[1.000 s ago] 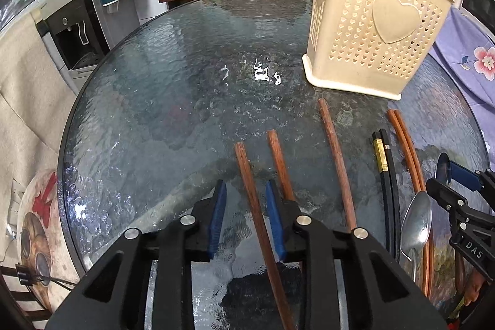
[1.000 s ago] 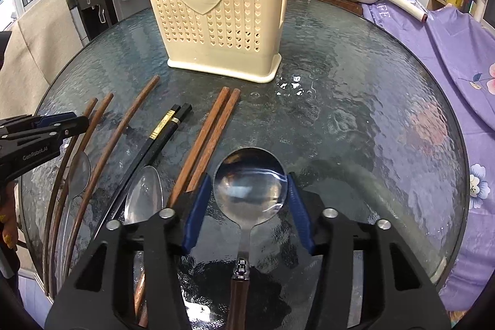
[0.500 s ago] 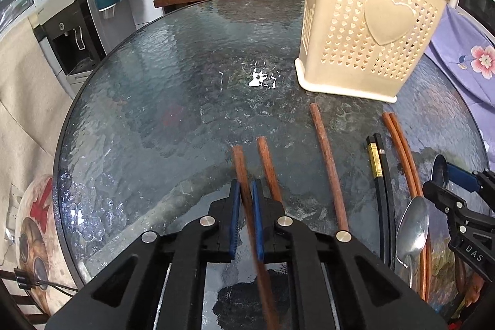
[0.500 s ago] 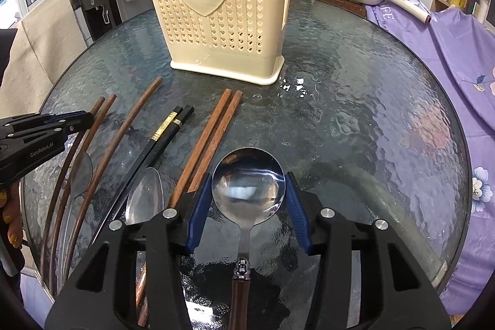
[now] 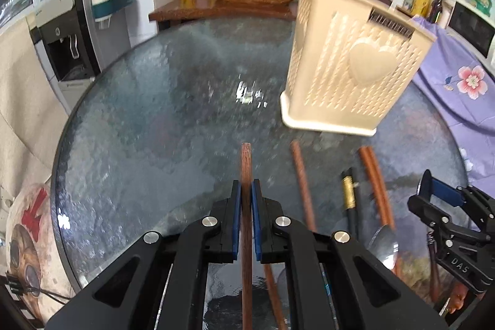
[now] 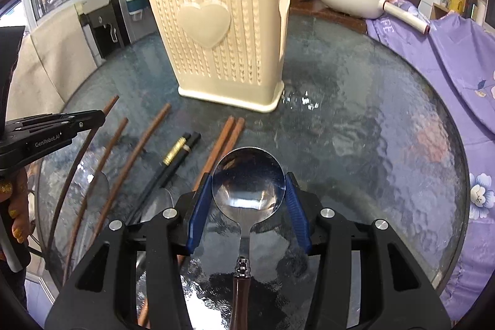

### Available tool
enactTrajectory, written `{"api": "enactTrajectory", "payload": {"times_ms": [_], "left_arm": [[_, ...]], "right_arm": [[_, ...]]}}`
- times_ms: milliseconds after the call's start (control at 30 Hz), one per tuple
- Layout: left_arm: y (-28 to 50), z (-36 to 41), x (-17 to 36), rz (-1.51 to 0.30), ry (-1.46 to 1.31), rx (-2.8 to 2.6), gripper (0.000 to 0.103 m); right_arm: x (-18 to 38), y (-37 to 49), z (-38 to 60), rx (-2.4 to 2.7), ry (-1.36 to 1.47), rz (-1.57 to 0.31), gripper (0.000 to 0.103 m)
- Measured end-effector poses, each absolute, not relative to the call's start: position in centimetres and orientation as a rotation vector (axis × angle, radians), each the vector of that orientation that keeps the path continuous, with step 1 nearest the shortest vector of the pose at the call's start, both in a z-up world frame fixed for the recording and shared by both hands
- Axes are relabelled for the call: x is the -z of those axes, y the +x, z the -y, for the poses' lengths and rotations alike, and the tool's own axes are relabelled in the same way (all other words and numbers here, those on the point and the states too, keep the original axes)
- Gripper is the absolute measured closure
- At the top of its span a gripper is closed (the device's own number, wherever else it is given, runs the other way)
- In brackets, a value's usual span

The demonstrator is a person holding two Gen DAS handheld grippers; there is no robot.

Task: Organize utensils
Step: 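Lift the ladle with the right tool while the left tool carries the chopstick over the basket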

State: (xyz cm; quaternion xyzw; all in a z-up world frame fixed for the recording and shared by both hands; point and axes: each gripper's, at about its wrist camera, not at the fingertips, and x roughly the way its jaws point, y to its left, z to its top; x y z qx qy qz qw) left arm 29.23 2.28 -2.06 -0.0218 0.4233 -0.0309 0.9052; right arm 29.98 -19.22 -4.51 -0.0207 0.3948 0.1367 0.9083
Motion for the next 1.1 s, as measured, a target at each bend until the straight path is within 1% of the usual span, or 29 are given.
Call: {"api": "enactTrajectory", "payload": {"times_ms": [167, 600, 933, 1100], "left_arm": [[28.4, -2.3, -0.3, -0.805, -0.059, 0.093, 0.096], [25.2, -3.3, -7.2, -0.612, -0.075, 0.142, 0.096], [23.6, -3.7, -8.4, -0.56, -0.075, 0.147, 0.096], [22.7, -4.2, -9.8, -0.519, -0.077, 0.141, 0.096]], "right_arm": [[2.3, 29.6, 19.6, -0.315, -0.022, -0.757, 0.055], [-3.4, 27.8, 21.3, -0.382, 0.023, -0.674, 0.055], [-4.6, 26.6, 21.3, -0.4, 0.0, -0.661, 0.055], [-5.6, 26.5, 21.3, -0.416, 0.007, -0.637, 0.055]]}}
